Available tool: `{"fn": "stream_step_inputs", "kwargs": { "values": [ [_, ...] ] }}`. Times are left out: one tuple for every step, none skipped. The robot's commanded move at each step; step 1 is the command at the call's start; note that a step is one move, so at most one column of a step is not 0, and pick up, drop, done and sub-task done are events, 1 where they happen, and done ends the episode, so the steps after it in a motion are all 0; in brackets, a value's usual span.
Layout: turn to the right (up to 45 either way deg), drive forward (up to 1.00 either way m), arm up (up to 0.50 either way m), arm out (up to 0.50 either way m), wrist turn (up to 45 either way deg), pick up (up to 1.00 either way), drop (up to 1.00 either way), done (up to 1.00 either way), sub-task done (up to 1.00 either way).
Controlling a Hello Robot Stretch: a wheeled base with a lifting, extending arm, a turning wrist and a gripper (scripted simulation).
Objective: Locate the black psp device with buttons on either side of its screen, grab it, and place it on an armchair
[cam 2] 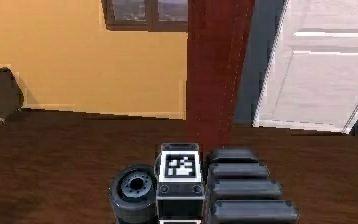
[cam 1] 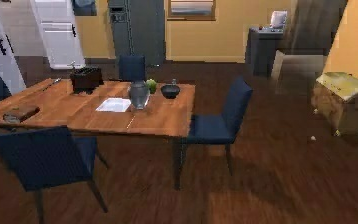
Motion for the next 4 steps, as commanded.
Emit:
{"fn": "stream_step_inputs", "kwargs": {
  "values": [
    [-24.0,0.0,0.0,0.0,0.0,0.0,0.0,0.0,0.0],
    [0.0,0.55,0.0,0.0,0.0,0.0,0.0,0.0,0.0],
    [45.0,0.0,0.0,0.0,0.0,0.0,0.0,0.0,0.0],
    [39.0,0.0,0.0,0.0,0.0,0.0,0.0,0.0,0.0]
  ]
}}
